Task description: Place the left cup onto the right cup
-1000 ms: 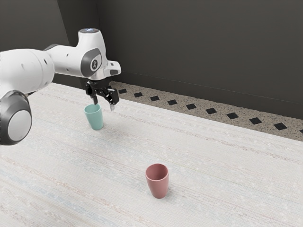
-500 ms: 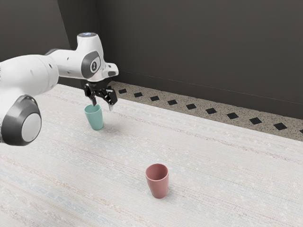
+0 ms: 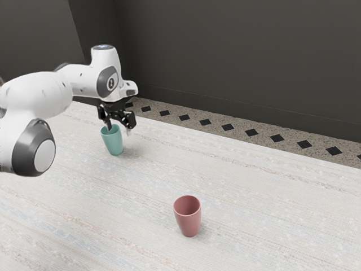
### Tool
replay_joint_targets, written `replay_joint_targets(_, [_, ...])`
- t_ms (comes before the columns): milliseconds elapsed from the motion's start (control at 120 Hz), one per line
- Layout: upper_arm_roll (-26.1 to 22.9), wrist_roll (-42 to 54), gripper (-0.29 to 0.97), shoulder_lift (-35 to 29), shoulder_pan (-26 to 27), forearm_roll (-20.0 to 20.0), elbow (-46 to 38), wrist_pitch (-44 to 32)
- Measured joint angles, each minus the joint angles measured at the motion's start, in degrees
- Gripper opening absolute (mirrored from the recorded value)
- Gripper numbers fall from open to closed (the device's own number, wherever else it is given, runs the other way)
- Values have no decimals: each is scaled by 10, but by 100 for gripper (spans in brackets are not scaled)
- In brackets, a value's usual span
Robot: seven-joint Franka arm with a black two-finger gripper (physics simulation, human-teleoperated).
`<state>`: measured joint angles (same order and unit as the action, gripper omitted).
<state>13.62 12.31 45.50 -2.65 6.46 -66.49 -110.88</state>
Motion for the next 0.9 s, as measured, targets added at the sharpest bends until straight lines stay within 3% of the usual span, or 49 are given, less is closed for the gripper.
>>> replay_joint_targets(592, [1,3,64,50,-10,10,52,21])
replay_joint_targets(742, [1,3,58,54,-10,14,52,21])
replay_joint_targets(900, [6,4,43,57,-10,19,52,22])
